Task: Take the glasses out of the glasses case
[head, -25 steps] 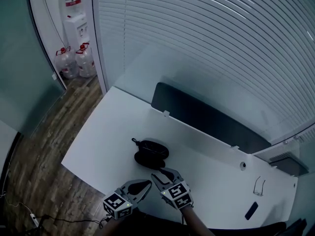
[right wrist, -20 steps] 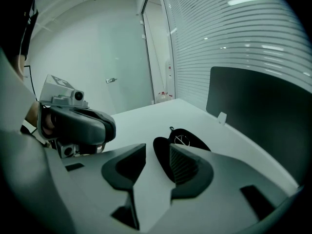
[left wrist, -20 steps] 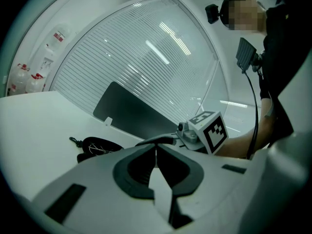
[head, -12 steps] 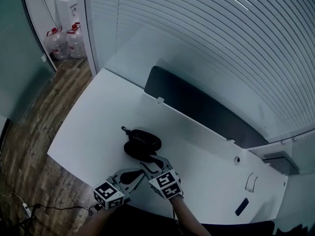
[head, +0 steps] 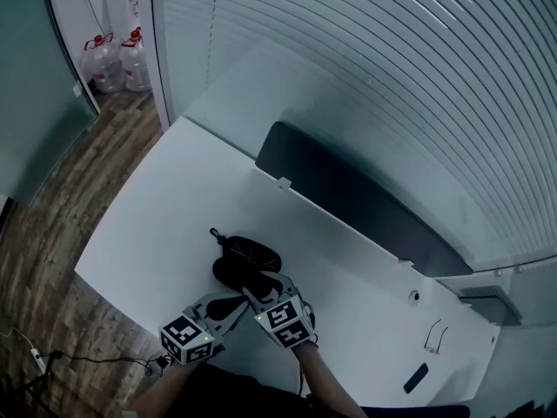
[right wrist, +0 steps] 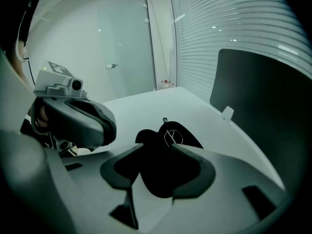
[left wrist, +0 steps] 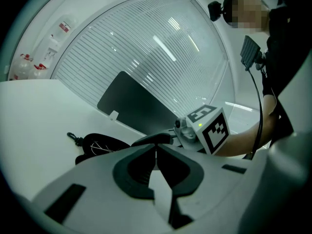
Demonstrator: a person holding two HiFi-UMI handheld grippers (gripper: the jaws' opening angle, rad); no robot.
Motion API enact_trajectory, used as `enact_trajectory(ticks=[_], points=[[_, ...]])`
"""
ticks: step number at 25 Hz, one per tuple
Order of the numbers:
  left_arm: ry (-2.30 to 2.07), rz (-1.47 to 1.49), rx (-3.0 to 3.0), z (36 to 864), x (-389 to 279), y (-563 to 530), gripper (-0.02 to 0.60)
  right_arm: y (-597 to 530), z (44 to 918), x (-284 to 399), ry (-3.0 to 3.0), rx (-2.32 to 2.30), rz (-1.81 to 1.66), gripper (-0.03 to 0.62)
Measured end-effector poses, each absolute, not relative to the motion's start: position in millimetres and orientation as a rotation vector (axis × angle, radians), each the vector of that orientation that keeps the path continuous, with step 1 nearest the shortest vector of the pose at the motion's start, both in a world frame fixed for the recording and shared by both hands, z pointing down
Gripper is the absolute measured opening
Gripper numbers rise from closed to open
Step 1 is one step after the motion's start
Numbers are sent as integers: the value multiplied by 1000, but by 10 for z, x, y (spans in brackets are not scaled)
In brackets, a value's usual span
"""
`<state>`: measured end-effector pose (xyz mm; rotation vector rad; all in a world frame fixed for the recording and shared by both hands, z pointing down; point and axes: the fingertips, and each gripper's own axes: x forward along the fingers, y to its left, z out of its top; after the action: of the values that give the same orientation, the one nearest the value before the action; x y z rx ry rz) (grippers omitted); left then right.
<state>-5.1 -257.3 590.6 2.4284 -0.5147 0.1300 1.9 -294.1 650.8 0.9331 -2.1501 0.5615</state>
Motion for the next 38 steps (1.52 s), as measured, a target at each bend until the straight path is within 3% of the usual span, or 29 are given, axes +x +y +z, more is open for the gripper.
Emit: enact_trajectory(ticks=[25, 38], points=[[-515, 225, 2345, 6268, -48, -2912, 4, -3307, 6858, 89, -2045, 835, 569, 166], [-518, 228, 2319, 6343, -74, -2932, 4, -3356, 7023, 133, -1960, 698, 487, 129]])
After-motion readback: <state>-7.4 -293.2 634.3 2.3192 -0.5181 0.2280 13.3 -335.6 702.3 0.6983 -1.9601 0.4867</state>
